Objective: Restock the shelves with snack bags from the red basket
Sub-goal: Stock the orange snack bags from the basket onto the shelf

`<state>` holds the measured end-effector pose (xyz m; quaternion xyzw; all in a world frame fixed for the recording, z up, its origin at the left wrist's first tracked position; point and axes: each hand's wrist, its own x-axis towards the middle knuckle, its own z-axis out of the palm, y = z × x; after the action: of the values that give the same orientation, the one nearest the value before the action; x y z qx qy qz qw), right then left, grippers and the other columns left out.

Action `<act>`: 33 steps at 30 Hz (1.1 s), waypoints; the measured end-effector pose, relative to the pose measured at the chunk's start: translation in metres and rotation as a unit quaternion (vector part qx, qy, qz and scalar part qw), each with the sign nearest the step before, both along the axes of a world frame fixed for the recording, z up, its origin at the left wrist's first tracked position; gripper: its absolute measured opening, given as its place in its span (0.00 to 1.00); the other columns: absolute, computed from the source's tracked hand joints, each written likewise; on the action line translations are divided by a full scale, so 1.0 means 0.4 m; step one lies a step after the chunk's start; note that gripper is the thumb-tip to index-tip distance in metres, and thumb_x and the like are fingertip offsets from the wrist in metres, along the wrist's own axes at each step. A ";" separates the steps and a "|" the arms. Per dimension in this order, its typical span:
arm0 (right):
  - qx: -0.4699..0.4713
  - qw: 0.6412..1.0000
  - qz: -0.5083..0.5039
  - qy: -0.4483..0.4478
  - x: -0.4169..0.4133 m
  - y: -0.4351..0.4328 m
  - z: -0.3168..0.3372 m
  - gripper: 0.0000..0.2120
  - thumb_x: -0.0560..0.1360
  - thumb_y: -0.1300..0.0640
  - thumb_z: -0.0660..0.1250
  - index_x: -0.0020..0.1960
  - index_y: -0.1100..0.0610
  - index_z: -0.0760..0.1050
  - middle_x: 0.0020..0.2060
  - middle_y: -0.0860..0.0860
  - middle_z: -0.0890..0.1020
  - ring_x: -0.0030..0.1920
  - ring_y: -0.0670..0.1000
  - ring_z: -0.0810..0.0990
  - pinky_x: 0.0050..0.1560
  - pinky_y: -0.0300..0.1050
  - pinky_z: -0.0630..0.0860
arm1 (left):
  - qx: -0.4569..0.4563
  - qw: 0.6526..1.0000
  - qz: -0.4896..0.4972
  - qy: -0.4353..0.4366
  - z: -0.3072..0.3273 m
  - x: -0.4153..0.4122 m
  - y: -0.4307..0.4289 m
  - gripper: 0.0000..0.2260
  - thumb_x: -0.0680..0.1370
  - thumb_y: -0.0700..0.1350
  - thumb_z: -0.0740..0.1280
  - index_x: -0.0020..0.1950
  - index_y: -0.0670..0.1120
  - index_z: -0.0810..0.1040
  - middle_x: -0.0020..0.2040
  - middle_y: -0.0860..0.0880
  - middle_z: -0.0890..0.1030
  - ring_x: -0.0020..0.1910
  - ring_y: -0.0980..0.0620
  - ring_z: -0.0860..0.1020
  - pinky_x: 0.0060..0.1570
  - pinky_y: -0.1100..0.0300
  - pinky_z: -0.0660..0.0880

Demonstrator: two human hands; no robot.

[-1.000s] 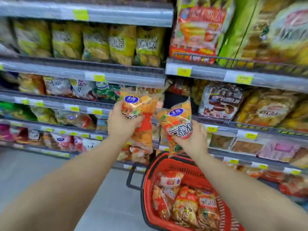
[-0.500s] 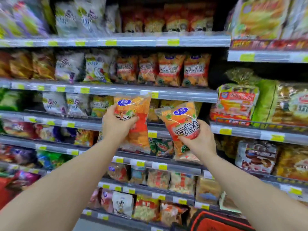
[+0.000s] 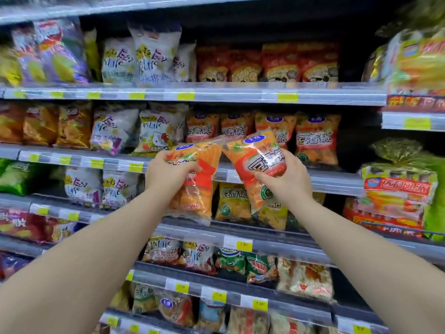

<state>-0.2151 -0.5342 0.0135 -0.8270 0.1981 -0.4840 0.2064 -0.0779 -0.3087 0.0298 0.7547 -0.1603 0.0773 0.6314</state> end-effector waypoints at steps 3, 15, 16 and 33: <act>-0.008 1.000 -0.019 -0.010 0.090 -0.028 0.048 0.44 0.62 0.30 0.69 0.70 0.51 0.65 0.63 0.49 0.75 0.63 0.53 0.71 0.60 0.51 0.70 | 0.012 1.000 -0.010 0.001 0.047 0.066 -0.034 0.42 0.49 0.61 0.74 0.63 0.56 0.72 0.54 0.51 0.78 0.47 0.46 0.81 0.46 0.48 0.79; 0.036 0.995 -0.080 -0.047 0.410 -0.059 0.159 0.36 0.61 0.32 0.72 0.59 0.52 0.68 0.53 0.49 0.76 0.55 0.55 0.76 0.47 0.47 0.70 | 0.006 0.999 -0.048 -0.001 0.136 0.330 -0.097 0.40 0.48 0.60 0.75 0.60 0.57 0.72 0.54 0.50 0.78 0.50 0.46 0.78 0.50 0.47 0.78; 0.041 0.993 -0.103 -0.044 0.436 -0.057 0.162 0.39 0.61 0.31 0.72 0.61 0.54 0.67 0.55 0.52 0.75 0.56 0.56 0.76 0.48 0.48 0.71 | 0.005 0.998 -0.056 -0.003 0.141 0.351 -0.101 0.40 0.48 0.60 0.75 0.59 0.57 0.72 0.54 0.50 0.78 0.50 0.46 0.78 0.50 0.47 0.78; -0.043 0.923 -0.337 0.181 0.665 -0.073 0.131 0.43 0.66 0.27 0.62 0.67 0.57 0.61 0.61 0.58 0.67 0.61 0.59 0.66 0.53 0.53 0.70 | -0.020 0.980 -0.196 -0.021 0.161 0.533 -0.112 0.49 0.44 0.59 0.76 0.64 0.52 0.71 0.55 0.51 0.78 0.49 0.48 0.80 0.48 0.47 0.80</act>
<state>0.0509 -0.5635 0.0658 -0.7933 0.4780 -0.3747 -0.0437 0.1353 -0.3535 0.0940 0.6940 -0.3170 -0.0291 0.6458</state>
